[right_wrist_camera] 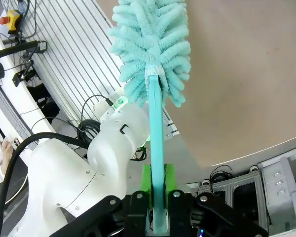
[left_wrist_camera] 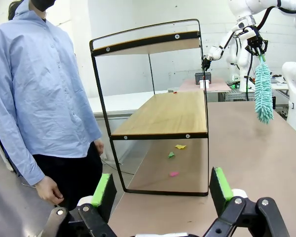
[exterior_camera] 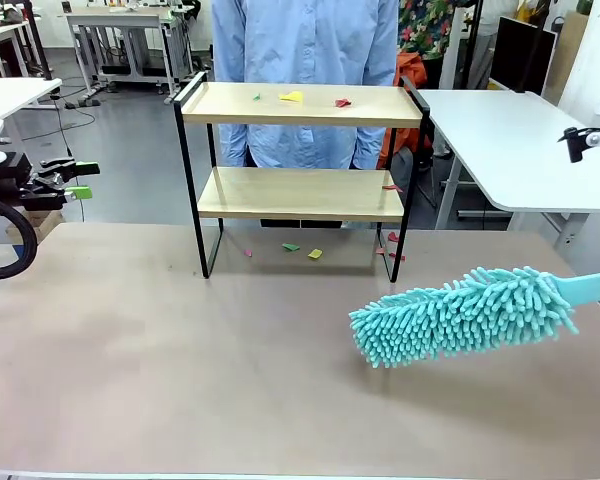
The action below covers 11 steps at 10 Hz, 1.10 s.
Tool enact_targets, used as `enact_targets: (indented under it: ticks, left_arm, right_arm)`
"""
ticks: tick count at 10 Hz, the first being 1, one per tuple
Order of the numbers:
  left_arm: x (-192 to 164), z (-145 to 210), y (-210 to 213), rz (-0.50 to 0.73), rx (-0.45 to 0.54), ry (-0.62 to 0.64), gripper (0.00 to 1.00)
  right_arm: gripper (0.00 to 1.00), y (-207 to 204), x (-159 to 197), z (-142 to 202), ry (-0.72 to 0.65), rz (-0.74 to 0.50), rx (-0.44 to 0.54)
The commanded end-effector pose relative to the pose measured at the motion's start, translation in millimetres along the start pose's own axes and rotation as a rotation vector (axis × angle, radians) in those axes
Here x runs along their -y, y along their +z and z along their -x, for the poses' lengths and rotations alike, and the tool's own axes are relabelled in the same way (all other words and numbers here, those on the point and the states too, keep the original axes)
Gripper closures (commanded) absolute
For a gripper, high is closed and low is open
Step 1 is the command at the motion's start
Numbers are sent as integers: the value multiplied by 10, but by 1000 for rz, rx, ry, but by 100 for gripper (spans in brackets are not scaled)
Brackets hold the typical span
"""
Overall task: Clean the shelf.
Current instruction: Clean the specific section of the Shelf indicated by the human with the Duster.
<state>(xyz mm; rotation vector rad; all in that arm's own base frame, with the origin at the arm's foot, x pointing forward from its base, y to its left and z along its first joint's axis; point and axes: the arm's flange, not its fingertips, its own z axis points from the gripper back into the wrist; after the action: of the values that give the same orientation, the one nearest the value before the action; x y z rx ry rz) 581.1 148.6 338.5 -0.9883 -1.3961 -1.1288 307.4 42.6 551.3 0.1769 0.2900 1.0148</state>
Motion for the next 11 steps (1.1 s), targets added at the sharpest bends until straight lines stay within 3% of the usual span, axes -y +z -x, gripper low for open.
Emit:
enact_targets:
  ticks: [1, 11]
  left_arm:
    - [2, -34, -2, 4, -4, -8, 0]
    - [2, -34, -2, 4, -4, -8, 0]
  right_arm:
    - [87, 42, -21, 1, 2, 8, 7]
    - [87, 42, -21, 1, 2, 8, 7]
